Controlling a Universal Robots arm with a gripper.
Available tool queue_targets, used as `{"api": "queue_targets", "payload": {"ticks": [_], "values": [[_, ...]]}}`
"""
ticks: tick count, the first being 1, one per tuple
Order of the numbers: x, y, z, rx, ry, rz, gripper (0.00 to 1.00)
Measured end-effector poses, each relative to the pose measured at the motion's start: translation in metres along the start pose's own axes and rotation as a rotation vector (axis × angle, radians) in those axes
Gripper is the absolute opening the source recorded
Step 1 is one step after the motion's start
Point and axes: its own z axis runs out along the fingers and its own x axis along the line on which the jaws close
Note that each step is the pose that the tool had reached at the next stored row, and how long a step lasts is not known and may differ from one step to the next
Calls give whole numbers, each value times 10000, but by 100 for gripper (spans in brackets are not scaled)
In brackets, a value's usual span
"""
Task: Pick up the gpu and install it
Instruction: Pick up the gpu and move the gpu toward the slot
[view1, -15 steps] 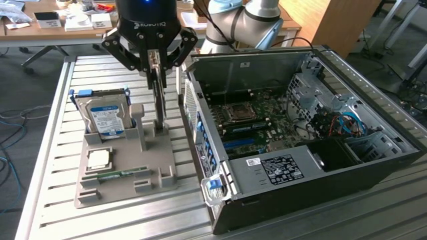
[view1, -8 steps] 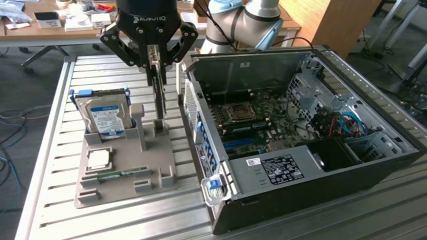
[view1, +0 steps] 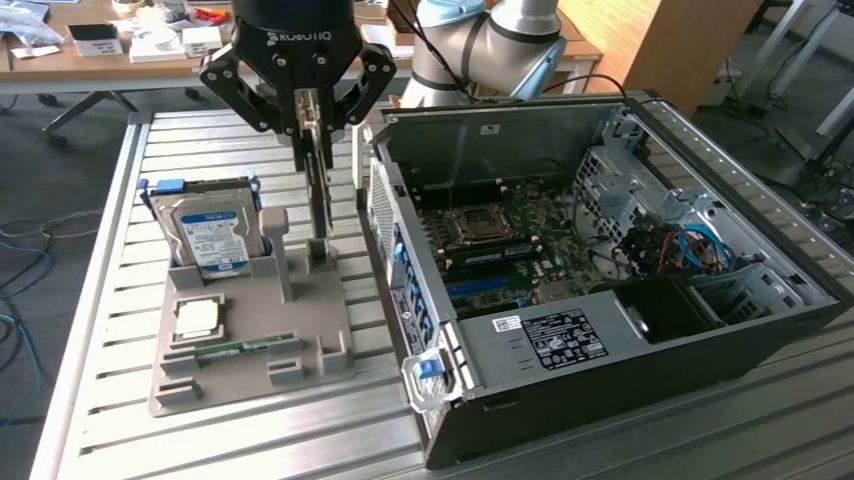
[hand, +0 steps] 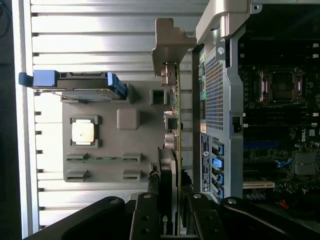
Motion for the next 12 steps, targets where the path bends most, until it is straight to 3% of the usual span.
{"api": "queue_targets", "payload": {"ticks": [12], "values": [[-2,4,-75,-3,-3,0,27]]}}
